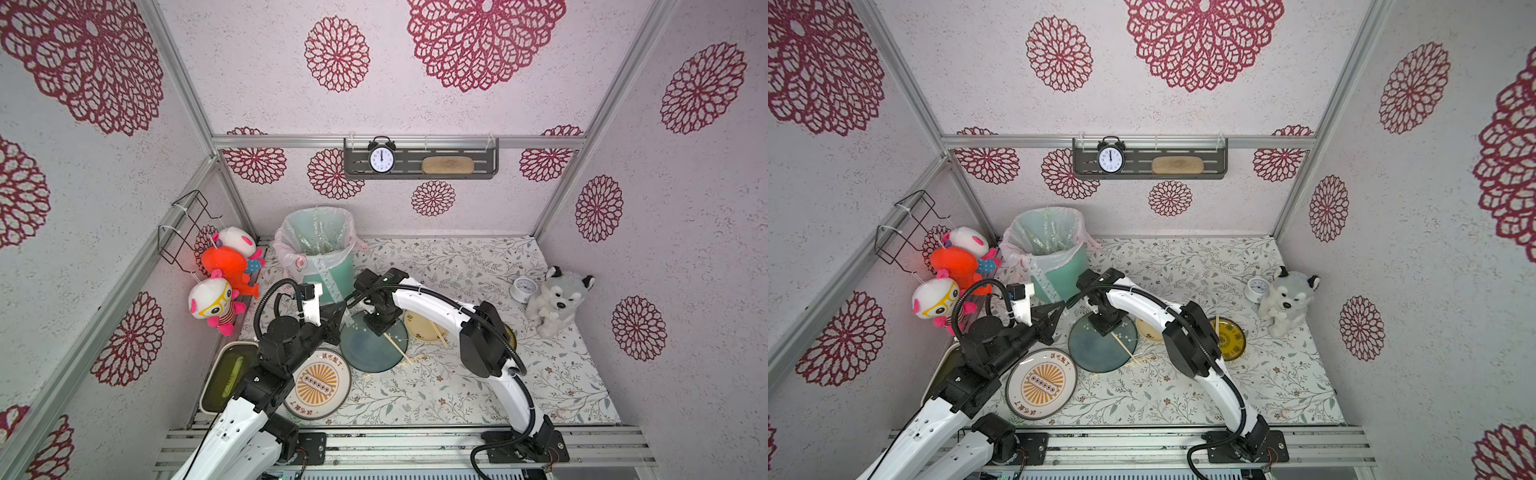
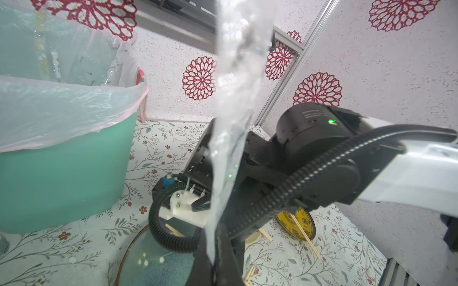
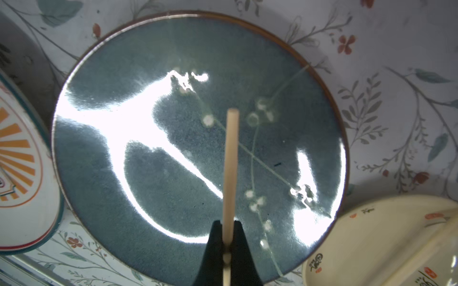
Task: Remove the packaging of disposable chopsticks
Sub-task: Place the disposable chopsticks on the plate.
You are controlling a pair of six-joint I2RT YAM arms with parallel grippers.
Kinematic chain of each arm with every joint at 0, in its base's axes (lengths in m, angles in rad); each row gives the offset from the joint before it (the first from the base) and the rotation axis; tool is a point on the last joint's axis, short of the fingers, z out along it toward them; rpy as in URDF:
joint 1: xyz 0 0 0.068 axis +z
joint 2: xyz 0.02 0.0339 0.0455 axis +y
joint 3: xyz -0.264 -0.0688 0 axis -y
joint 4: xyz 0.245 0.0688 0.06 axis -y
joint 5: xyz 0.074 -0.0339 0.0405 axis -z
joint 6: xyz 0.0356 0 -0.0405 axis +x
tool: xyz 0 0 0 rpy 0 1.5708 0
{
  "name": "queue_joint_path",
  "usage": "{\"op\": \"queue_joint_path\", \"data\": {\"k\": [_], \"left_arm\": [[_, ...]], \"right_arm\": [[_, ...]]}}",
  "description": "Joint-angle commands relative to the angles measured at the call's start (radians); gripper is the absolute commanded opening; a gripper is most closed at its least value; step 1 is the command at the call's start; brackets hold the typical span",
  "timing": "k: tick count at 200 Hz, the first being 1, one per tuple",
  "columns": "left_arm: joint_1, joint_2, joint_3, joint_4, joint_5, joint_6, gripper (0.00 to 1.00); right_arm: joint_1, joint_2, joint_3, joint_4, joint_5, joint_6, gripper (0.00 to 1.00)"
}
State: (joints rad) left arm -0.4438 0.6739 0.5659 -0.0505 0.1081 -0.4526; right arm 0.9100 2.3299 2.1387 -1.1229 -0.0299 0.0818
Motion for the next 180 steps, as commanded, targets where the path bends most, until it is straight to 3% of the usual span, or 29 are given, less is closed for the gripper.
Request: {"op": "queue_joint_path", "data": {"k": [1,51,158,180], "left_arm": [[0.011,0.0,0.019,-0.009,0.01,0.017,0.0],[0.011,-0.003,0.017,-0.019,0.023,0.028,0.0],[0.011,-0.002,0.008,-0.013,0.026,0.034,0.0],[0.011,-0.002,0.006,-0.015,0.027,0.035,0.0]], "right_arm": [[0.004,0.043,0.094,-0.11,0.009,-0.031,0.0],[0.009,0.11,0.198,-0.169,-0.001,-0.036,0.0],[0.01,0.144,0.204,-0.171,-0.026,-0.039,0.0],[0.012,0.145,0.204,-0.172,-0.034,-0.039,0.04]]}}
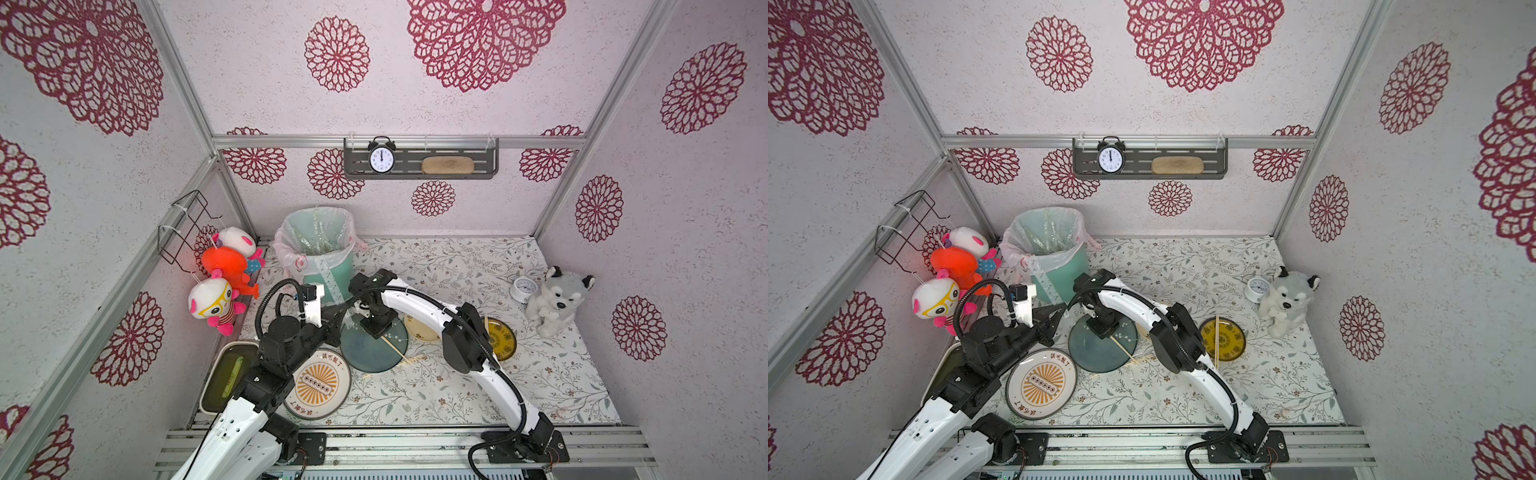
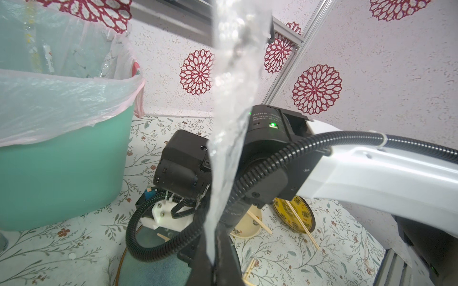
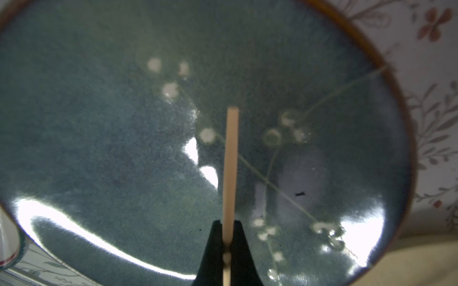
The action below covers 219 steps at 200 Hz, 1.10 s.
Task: Remove the packaging of disposable chopsticks
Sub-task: Place the disposable chopsticks on the plate.
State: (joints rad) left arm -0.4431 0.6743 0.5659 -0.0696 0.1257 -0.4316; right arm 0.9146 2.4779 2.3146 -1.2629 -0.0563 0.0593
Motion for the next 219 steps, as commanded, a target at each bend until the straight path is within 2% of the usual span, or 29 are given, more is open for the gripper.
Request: {"op": "queue_joint_path", "data": {"k": [1,30,108,133,150,169,185,188,197,202,219], "left_arm": [[0.01,-0.002,0.008,0.005,0.009,0.015,0.0],[0.01,-0.007,0.008,0.004,0.008,0.016,0.0],[0.01,-0.019,0.003,0.001,0.005,0.022,0.0],[0.011,-0.027,-0.001,0.001,-0.023,0.021,0.0],[0.012,-0.024,0.005,-0.001,-0.042,0.019,0.0],[0.015,-0.014,0.024,-0.016,-0.066,0.012,0.0],[0.018,-0.001,0.06,-0.041,-0.117,0.004,0.01],[0.019,0.002,0.069,-0.045,-0.128,0.002,0.01],[0.022,0.021,0.104,-0.063,-0.151,-0.007,0.01],[0.024,0.038,0.132,-0.078,-0.157,-0.008,0.01],[0.03,0.119,0.25,-0.148,-0.185,-0.004,0.0]], "right_arm": [[0.006,-0.003,0.027,-0.032,-0.008,-0.016,0.05],[0.007,-0.008,0.026,-0.029,-0.004,-0.013,0.15],[0.006,-0.036,0.022,-0.011,-0.008,-0.014,0.16],[0.006,-0.103,-0.047,0.058,0.016,-0.002,0.17],[0.006,-0.18,-0.124,0.147,0.021,0.006,0.25],[0.006,-0.276,-0.223,0.248,0.042,0.02,0.44],[0.007,-0.366,-0.323,0.341,0.054,0.031,0.65],[0.007,-0.385,-0.343,0.36,0.056,0.032,0.74],[0.007,-0.445,-0.41,0.425,0.052,0.036,0.84],[0.006,-0.48,-0.449,0.463,0.051,0.037,0.97],[0.006,-0.612,-0.586,0.598,0.045,0.049,0.99]]}}
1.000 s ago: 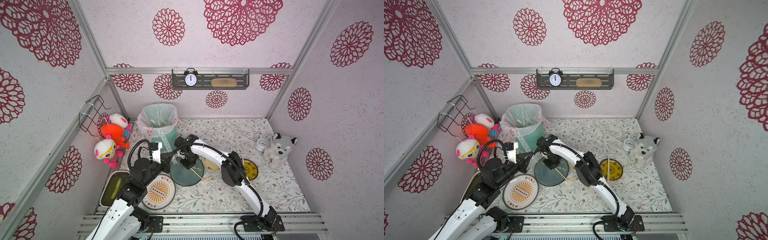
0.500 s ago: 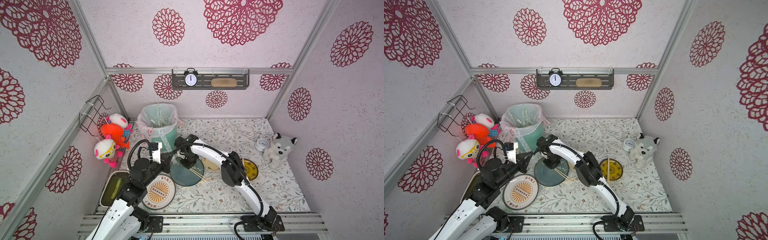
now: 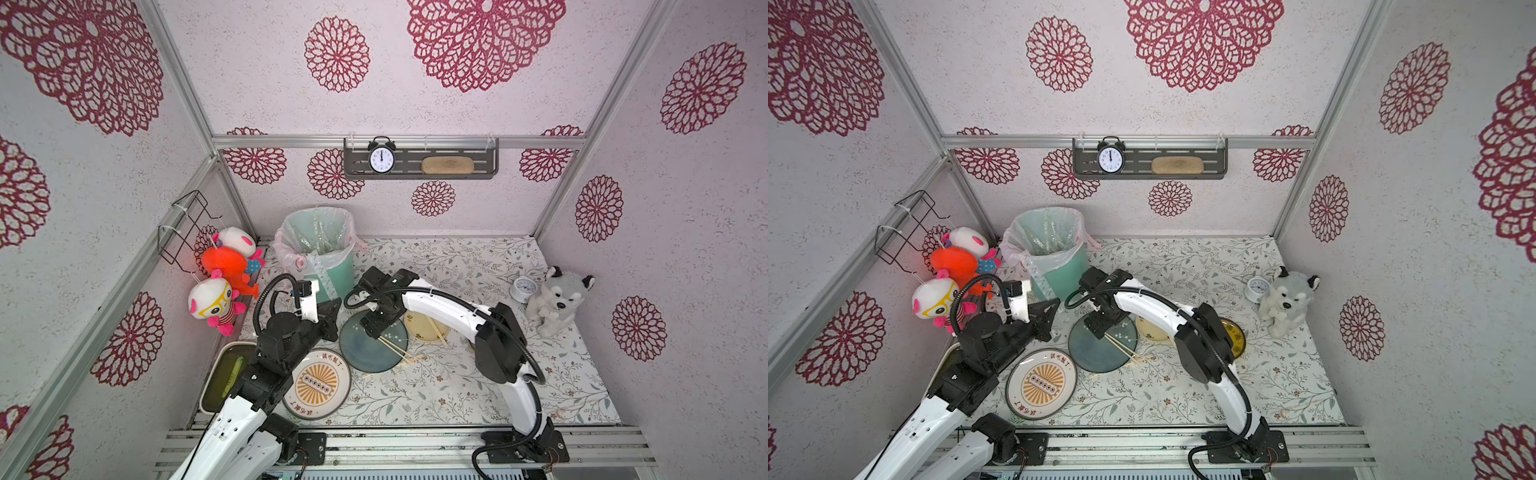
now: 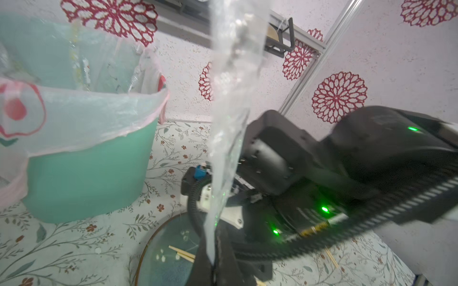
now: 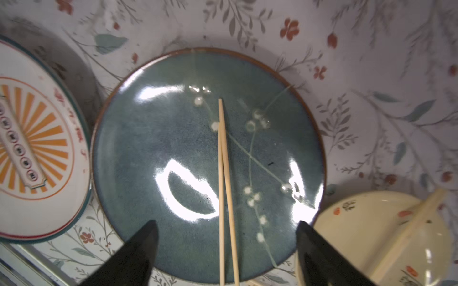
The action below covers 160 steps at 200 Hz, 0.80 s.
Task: Remove the packaging of disposable chopsticks
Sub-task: Place the disposable chopsticks on the plate, then place the packet bag in the trash bin.
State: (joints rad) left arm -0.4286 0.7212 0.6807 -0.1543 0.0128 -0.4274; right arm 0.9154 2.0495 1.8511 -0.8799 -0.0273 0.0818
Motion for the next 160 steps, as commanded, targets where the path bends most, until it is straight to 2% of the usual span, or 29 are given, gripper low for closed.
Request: {"op": "queue_joint_path", "data": {"k": [1,14,27,44,72,88,111,131,160], "left_arm": [[0.017,0.079,0.142,-0.067,-0.074,-0.008,0.0],[0.022,0.152,0.249,-0.134,-0.101,0.009,0.0],[0.031,0.241,0.381,-0.243,-0.177,0.038,0.0],[0.083,0.375,0.567,-0.383,-0.243,0.07,0.0],[0.195,0.585,0.847,-0.541,-0.266,0.096,0.0],[0.252,0.686,0.968,-0.579,-0.229,0.096,0.0],[0.283,0.858,1.176,-0.692,-0.218,0.11,0.0],[0.29,0.985,1.312,-0.744,-0.234,0.145,0.0],[0.303,1.104,1.381,-0.755,-0.216,0.146,0.0]], "right_arm": [[0.006,-0.191,-0.13,0.223,0.018,0.029,0.99],[0.006,-0.296,-0.236,0.321,0.033,0.04,0.99],[0.005,-0.409,-0.353,0.439,0.042,0.048,0.99],[0.002,-0.54,-0.502,0.565,0.055,0.067,0.99],[-0.006,-0.707,-0.683,0.683,0.03,0.079,0.99],[-0.012,-0.779,-0.76,0.72,0.026,0.081,0.99],[-0.026,-0.864,-0.843,0.744,0.02,0.079,0.99],[-0.037,-0.925,-0.9,0.764,0.017,0.084,0.99],[-0.043,-0.969,-0.938,0.782,0.017,0.091,0.99]]}}
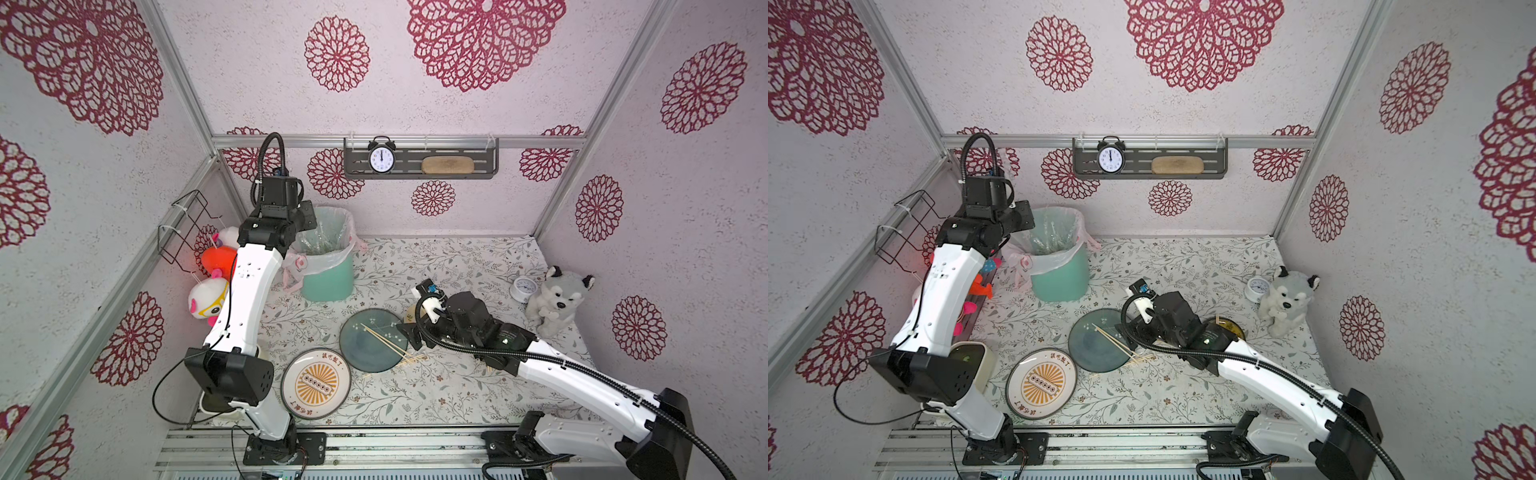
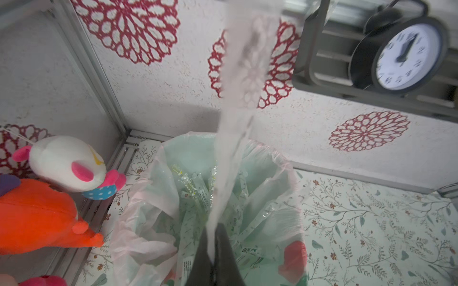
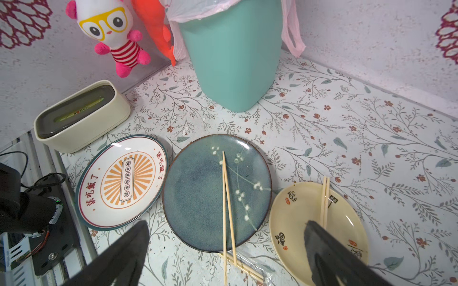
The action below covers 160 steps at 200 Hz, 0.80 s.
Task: Remove the packaging of disposable chopsticks
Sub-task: Place the packet bag in the trash bin.
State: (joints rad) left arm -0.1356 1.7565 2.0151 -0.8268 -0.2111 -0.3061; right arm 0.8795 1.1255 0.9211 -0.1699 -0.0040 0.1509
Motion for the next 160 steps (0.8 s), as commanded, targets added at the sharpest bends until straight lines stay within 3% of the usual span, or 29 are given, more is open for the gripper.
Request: {"op": "queue_joint_path", "data": {"k": [1,77,85,97,114,150,160], "left_arm": [[0.01,0.072,0.047,-0.083,0.009,0.023,0.0],[0.013,0.19,0.056,-0.097,-0.002,0.03,0.0],[0.006,0.171,0.043,-0.084,-0.015,0.026,0.13],[0.002,0.154,0.045,-0.091,-0.033,0.017,0.45],[0.008,0.176,0.112,-0.151,-0.036,0.023,0.67],[0.003,0.191,0.144,-0.184,-0.056,0.035,0.99],[-0.002,0.177,0.132,-0.174,-0.065,0.033,0.98]], "right_arm": [[-0.008,-0.045,-0.008,0.074,-0.005,0.021,0.99],[-0.008,-0.059,-0.022,0.086,-0.005,0.025,0.99],[-0.009,-0.061,-0.022,0.086,-0.005,0.024,0.99],[-0.009,-0.059,-0.019,0.084,-0.005,0.023,0.99],[-0.008,-0.059,-0.019,0.084,-0.008,0.024,0.99],[-0.008,-0.063,-0.027,0.087,-0.006,0.024,0.99],[-0.009,-0.063,-0.027,0.087,-0.006,0.024,0.99]]}}
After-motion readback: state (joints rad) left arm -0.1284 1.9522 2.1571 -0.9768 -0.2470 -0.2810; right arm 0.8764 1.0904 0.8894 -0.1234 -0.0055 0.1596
